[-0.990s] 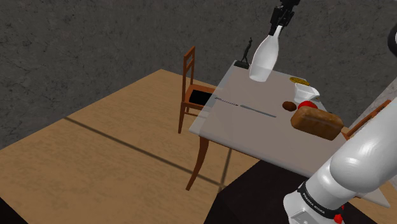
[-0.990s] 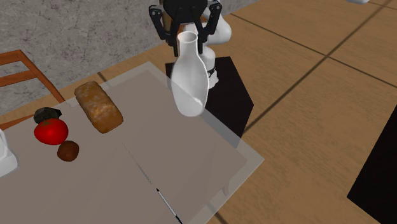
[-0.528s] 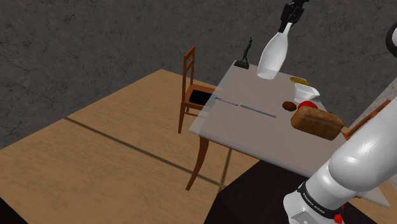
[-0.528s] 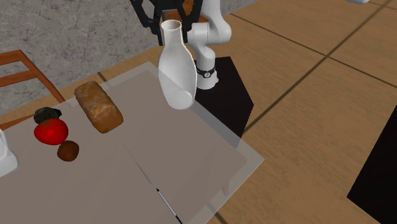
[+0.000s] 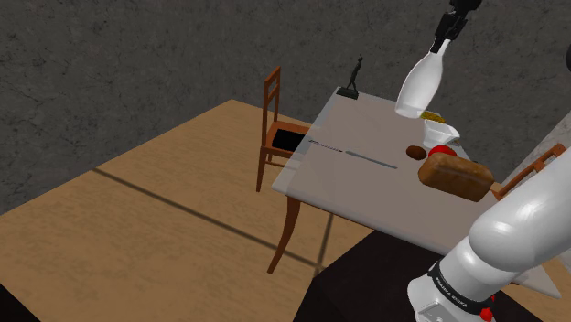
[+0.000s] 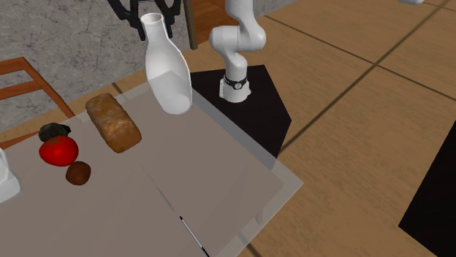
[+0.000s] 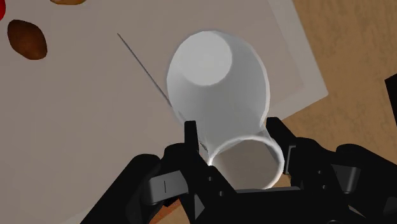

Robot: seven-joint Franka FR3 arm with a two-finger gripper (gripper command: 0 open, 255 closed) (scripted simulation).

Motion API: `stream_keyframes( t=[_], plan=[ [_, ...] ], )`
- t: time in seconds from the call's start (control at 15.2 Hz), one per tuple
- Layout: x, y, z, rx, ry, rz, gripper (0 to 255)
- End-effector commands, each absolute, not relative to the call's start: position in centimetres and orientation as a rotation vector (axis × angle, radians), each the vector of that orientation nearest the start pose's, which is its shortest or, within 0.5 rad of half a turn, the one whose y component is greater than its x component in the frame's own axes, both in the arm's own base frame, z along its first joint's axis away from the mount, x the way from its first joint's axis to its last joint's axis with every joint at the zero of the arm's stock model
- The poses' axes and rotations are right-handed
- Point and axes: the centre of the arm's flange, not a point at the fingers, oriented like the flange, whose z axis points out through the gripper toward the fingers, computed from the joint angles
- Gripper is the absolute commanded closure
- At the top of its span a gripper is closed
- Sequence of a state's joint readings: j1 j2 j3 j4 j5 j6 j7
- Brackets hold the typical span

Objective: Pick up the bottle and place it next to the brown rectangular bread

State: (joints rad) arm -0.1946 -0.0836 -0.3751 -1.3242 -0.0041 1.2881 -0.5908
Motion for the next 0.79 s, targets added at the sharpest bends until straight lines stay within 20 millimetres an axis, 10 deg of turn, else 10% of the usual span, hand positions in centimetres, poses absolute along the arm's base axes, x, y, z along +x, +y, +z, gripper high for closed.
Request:
stream_keyframes(
  t=[0.0,0.73],
  plan=[
    [38.6,-29.7,75.2,-3.141,-0.034,-0.079,255],
    [29.9,-41.7,75.3,-3.141,-0.034,-0.079,255]
  ],
)
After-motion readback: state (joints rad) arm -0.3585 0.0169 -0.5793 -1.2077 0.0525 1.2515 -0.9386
